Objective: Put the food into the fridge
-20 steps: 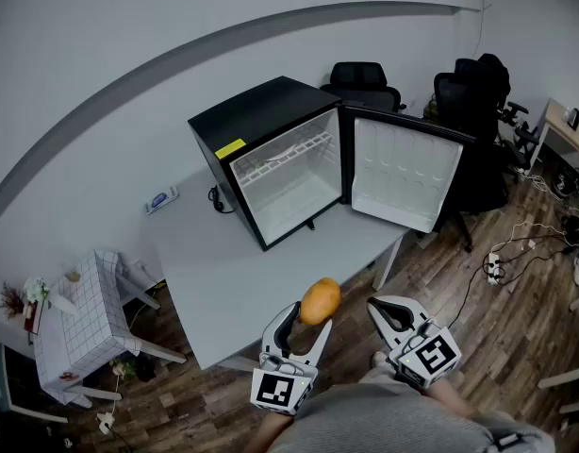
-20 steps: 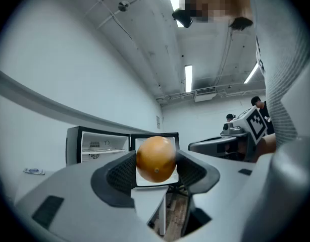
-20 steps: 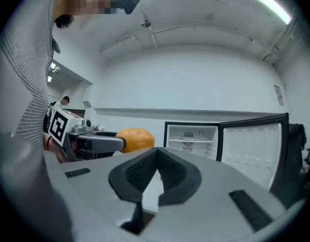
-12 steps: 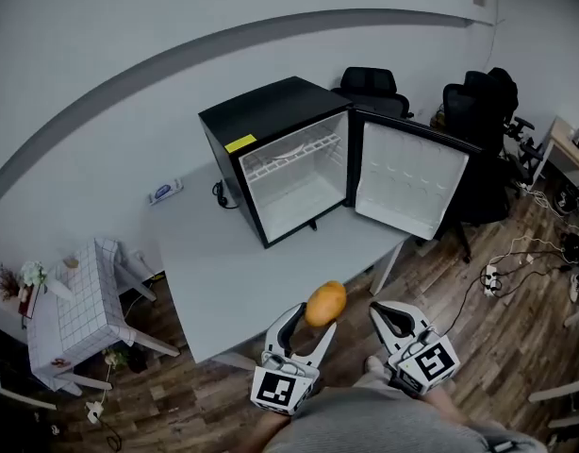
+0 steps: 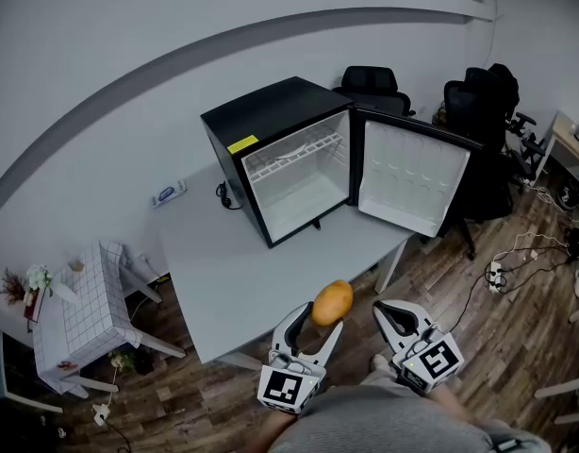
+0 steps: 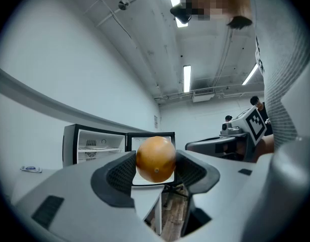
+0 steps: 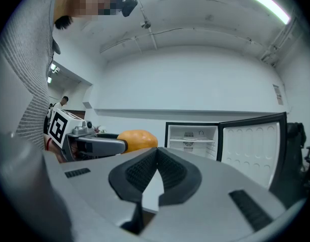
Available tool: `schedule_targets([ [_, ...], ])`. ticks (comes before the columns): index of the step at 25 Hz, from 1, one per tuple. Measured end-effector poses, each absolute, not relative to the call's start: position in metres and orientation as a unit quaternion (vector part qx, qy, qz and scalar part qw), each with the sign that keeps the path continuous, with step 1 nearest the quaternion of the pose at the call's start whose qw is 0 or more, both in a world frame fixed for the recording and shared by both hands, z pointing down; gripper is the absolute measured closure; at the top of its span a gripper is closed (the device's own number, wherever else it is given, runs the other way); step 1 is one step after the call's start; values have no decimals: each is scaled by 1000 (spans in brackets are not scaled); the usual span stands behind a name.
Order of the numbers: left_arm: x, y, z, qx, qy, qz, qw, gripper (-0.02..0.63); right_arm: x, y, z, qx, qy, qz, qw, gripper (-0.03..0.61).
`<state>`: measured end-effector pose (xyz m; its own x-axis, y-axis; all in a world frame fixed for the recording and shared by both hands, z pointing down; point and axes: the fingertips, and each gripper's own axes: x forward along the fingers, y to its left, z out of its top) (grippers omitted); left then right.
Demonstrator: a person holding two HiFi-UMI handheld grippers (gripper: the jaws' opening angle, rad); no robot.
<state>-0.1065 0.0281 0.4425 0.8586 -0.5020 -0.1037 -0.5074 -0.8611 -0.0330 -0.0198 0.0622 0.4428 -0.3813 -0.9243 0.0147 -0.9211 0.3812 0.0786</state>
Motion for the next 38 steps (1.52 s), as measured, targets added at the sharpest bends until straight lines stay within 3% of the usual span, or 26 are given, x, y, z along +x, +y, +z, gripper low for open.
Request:
schedule_targets([
  [38, -123, 15, 454, -962, 269, 34, 9, 354, -35, 45, 450, 556, -830, -29, 36, 566],
])
